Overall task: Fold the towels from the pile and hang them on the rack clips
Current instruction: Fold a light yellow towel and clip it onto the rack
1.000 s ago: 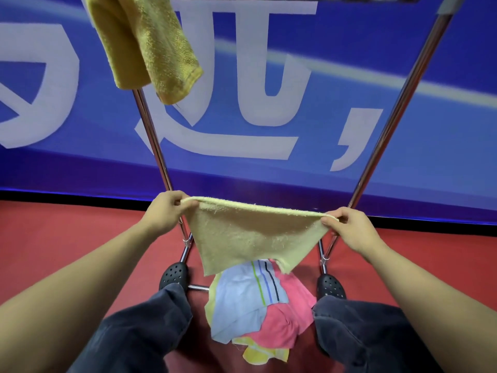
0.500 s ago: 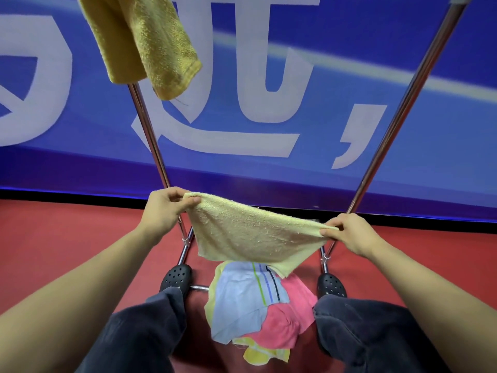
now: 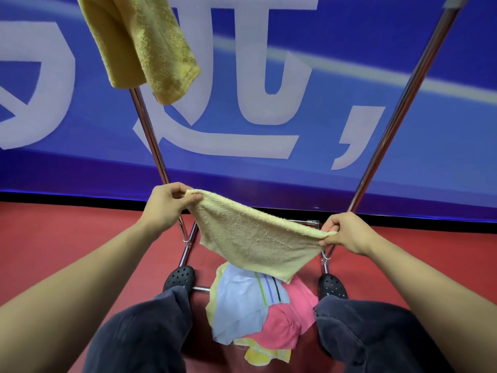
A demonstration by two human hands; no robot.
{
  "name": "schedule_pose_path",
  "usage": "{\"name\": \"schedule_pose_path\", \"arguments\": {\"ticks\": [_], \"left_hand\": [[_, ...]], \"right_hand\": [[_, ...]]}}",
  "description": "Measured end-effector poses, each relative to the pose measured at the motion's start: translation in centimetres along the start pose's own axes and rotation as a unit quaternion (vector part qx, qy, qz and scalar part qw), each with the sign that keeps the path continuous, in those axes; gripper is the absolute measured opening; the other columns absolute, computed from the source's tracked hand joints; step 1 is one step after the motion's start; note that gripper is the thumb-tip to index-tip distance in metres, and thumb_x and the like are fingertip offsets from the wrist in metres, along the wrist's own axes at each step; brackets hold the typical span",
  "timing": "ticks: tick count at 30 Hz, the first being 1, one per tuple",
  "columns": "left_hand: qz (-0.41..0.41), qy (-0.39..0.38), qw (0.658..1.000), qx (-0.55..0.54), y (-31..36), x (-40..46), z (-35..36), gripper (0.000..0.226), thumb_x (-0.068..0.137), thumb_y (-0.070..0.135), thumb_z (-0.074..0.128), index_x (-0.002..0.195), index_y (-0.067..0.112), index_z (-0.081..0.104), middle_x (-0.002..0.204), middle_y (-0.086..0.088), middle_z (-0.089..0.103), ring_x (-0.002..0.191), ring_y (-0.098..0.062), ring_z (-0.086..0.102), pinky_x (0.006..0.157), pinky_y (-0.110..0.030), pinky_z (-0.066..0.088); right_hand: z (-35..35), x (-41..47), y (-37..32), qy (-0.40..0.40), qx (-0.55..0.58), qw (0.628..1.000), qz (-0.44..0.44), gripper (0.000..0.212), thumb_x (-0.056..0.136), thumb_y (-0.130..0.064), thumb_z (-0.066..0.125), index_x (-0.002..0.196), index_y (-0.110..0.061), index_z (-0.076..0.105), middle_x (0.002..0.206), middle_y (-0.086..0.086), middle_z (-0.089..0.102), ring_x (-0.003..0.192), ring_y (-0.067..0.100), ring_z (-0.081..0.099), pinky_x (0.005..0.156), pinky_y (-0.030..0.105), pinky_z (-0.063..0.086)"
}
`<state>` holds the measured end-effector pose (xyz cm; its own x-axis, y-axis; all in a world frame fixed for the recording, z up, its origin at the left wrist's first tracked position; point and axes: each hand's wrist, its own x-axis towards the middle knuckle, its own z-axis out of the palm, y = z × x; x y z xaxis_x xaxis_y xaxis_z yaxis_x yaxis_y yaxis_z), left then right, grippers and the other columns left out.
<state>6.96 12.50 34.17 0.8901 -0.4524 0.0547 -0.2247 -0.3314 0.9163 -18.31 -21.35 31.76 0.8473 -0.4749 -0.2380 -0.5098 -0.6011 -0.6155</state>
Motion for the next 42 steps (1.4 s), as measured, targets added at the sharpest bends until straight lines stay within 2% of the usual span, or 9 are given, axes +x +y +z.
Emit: {"name": "schedule_pose_path", "arguments": {"ticks": [4, 8, 13, 17, 21, 26, 31, 38, 42], "left_hand": [[-0.012, 0.025, 0.999, -0.040, 0.3, -0.1, -0.1, 0.012, 0.084, 0.025, 0.084, 0.086, 0.015, 0.077, 0.087, -0.008, 0.078, 0.087, -0.024, 0.076, 0.086, -0.037, 0.061], [-0.025, 0.048, 0.994, -0.091, -0.1, -0.2, 0.1, 0.019, 0.086, 0.022, 0.081, 0.090, 0.004, 0.075, 0.092, -0.018, 0.076, 0.083, -0.023, 0.074, 0.080, -0.033, 0.061], [-0.047, 0.061, 0.987, -0.140, -1.0, -0.1, 0.8, 0.013, 0.094, 0.021, 0.074, 0.093, 0.008, 0.077, 0.097, -0.013, 0.078, 0.089, -0.022, 0.074, 0.082, -0.034, 0.060], [-0.065, 0.078, 0.981, -0.163, -1.8, -0.4, 2.7, 0.015, 0.096, 0.021, 0.071, 0.095, 0.007, 0.075, 0.090, -0.008, 0.075, 0.081, -0.018, 0.070, 0.072, -0.025, 0.057], [-0.108, 0.145, 0.965, -0.190, -3.2, -0.9, 5.6, 0.022, 0.091, 0.022, 0.076, 0.088, 0.000, 0.074, 0.077, -0.012, 0.067, 0.071, -0.022, 0.062, 0.069, -0.035, 0.057], [-0.110, 0.137, 0.964, -0.197, -3.7, -2.0, 9.5, 0.018, 0.091, 0.016, 0.076, 0.086, -0.001, 0.075, 0.068, -0.006, 0.065, 0.056, -0.007, 0.060, 0.052, -0.016, 0.053], [-0.136, 0.108, 0.959, -0.226, -4.8, -2.6, 12.4, 0.017, 0.096, 0.016, 0.071, 0.091, 0.000, 0.075, 0.080, -0.010, 0.071, 0.074, -0.016, 0.066, 0.071, -0.031, 0.065], [-0.114, 0.034, 0.972, -0.201, -4.0, -3.0, 16.2, 0.024, 0.101, 0.017, 0.060, 0.090, -0.001, 0.071, 0.072, -0.009, 0.059, 0.070, -0.017, 0.056, 0.078, -0.053, 0.058], [-0.088, 0.027, 0.976, -0.198, -2.7, -3.5, 16.8, 0.014, 0.096, 0.014, 0.068, 0.087, 0.012, 0.078, 0.066, -0.004, 0.062, 0.063, -0.013, 0.053, 0.068, -0.036, 0.051]], "right_hand": [[-0.8, -0.7, 0.7, 0.014, 0.097, 0.995, -0.013, 0.015, 0.071, -0.021, 0.092, 0.073, -0.019, 0.077, 0.071, 0.003, 0.076, 0.068, 0.013, 0.064, 0.068, 0.028, 0.048], [-0.3, -1.2, 1.6, 0.054, 0.282, 0.958, -0.003, 0.020, 0.071, -0.016, 0.088, 0.086, -0.006, 0.079, 0.091, 0.013, 0.079, 0.087, 0.017, 0.071, 0.089, 0.028, 0.055], [0.8, -0.2, 2.3, 0.089, 0.510, 0.855, 0.022, 0.052, 0.064, -0.022, 0.084, 0.103, 0.009, 0.072, 0.097, 0.017, 0.072, 0.088, 0.018, 0.066, 0.078, 0.017, 0.058], [2.4, 0.7, 1.7, 0.191, 0.465, 0.863, 0.050, 0.015, 0.091, -0.015, 0.074, 0.101, -0.004, 0.075, 0.093, 0.006, 0.075, 0.084, 0.012, 0.066, 0.076, 0.021, 0.053], [4.2, 1.4, 0.8, 0.235, 0.454, 0.855, 0.083, 0.019, 0.088, -0.016, 0.078, 0.102, -0.004, 0.076, 0.091, 0.008, 0.076, 0.076, 0.009, 0.071, 0.066, 0.018, 0.056], [5.9, 2.0, -0.7, 0.235, 0.494, 0.830, 0.107, 0.019, 0.086, -0.012, 0.079, 0.101, -0.001, 0.076, 0.090, 0.013, 0.078, 0.079, 0.017, 0.074, 0.071, 0.025, 0.063], [7.5, 2.5, -2.4, 0.228, 0.489, 0.835, 0.107, 0.013, 0.088, -0.010, 0.077, 0.098, -0.002, 0.077, 0.093, 0.013, 0.078, 0.081, 0.017, 0.071, 0.073, 0.029, 0.064], [10.0, 3.3, -5.7, 0.156, 0.442, 0.881, 0.061, 0.011, 0.093, -0.006, 0.070, 0.086, -0.011, 0.077, 0.077, 0.003, 0.076, 0.078, 0.014, 0.068, 0.088, 0.049, 0.059], [11.1, 3.7, -6.9, 0.134, 0.409, 0.903, 0.022, 0.013, 0.094, -0.008, 0.069, 0.088, -0.016, 0.077, 0.087, 0.005, 0.080, 0.088, 0.021, 0.076, 0.090, 0.050, 0.060]]}}
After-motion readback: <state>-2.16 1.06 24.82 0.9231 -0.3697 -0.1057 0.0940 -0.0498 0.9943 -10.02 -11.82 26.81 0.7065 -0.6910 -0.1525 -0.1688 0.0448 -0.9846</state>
